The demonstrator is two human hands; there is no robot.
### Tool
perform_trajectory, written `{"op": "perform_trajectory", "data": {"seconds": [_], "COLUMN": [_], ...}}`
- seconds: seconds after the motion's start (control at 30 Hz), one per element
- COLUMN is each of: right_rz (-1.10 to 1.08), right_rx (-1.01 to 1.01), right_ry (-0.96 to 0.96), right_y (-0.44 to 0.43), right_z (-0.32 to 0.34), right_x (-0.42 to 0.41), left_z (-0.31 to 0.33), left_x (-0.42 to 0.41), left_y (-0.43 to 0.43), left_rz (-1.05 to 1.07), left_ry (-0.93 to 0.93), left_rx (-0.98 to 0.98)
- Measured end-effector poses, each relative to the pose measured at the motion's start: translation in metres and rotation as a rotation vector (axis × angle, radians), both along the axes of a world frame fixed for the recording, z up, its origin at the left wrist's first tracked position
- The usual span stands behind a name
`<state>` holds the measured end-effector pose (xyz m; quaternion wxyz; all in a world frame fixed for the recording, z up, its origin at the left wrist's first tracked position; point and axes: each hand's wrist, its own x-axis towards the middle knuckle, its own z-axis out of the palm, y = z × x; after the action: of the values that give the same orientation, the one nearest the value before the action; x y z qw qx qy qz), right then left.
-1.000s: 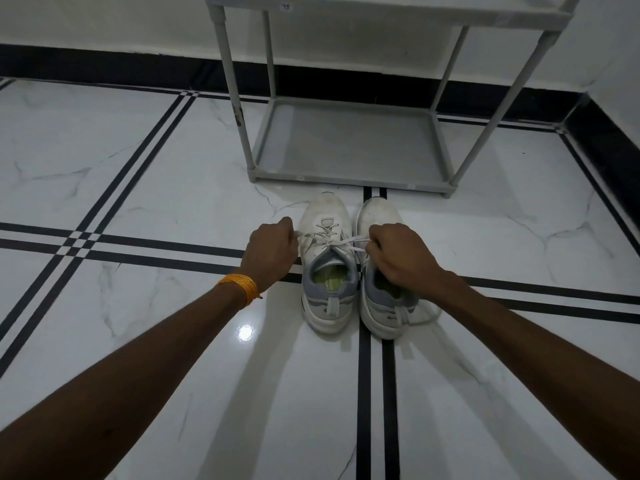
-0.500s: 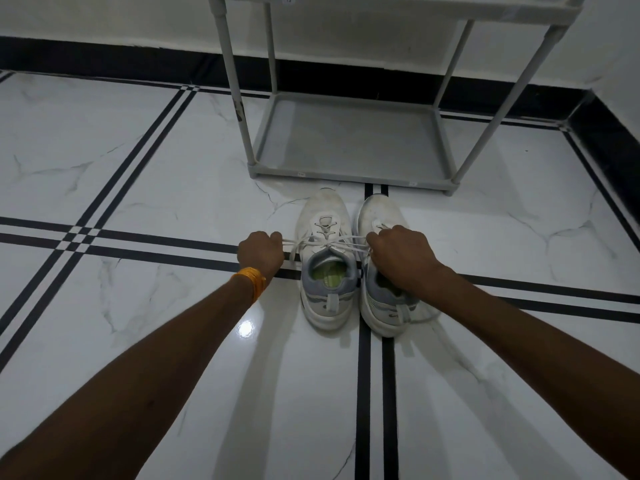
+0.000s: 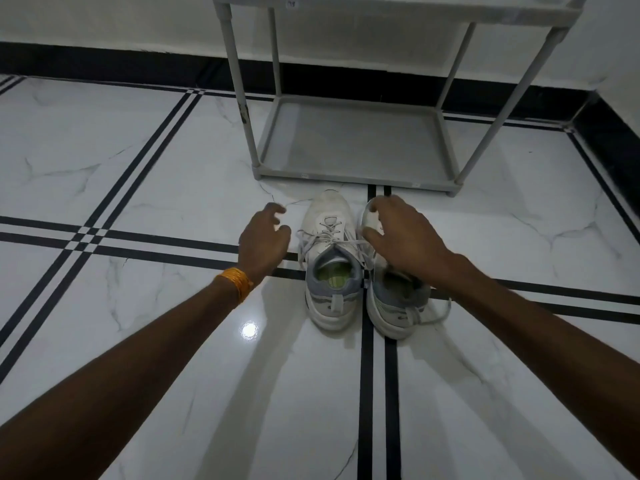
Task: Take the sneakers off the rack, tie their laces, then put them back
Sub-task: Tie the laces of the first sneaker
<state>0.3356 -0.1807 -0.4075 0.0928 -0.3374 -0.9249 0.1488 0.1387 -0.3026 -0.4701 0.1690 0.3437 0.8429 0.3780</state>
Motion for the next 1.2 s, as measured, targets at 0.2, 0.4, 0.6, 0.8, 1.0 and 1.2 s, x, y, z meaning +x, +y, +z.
{"op": "perform_trajectory", "data": {"seconds": [0.2, 0.4, 0.6, 0.8, 1.0, 1.2], "right_rz": [0.184, 0.108, 0.105, 0.181, 0.151, 0.127], "right_rx": [0.039, 0.074, 0.147, 0.22, 0.166, 0.096], "right_ry": [-0.262, -0.284, -0.327, -0.421, -0.423, -0.357], "right_y": [-0.043, -0.044, -0.04, -0.044, -0.043, -0.041], "right_z": [-0.017, -0.02, -0.022, -0.03, -0.029, -0.035], "right_x": [-0.019, -0.01, -0.007, -0.005, -0.01, -0.024], "left_z": [-0.007, -0.01, -0.003, -0.014, -0.02, -0.013], "left_x": [0.033, 0.031, 0.021, 0.005, 0.002, -0.011], "left_y": [0.011, 0.009, -0.003, -0.012, -0.012, -0.009], "left_rz": [-0.554, -0.557, -0.718, -0.826, -0.788, -0.731], "left_ry": [0.296, 0.399, 0.859, 0.95, 0.917, 0.901], "left_rx": [-0.037, -0.07, -0.201, -0.191, -0.198, -0.312]}}
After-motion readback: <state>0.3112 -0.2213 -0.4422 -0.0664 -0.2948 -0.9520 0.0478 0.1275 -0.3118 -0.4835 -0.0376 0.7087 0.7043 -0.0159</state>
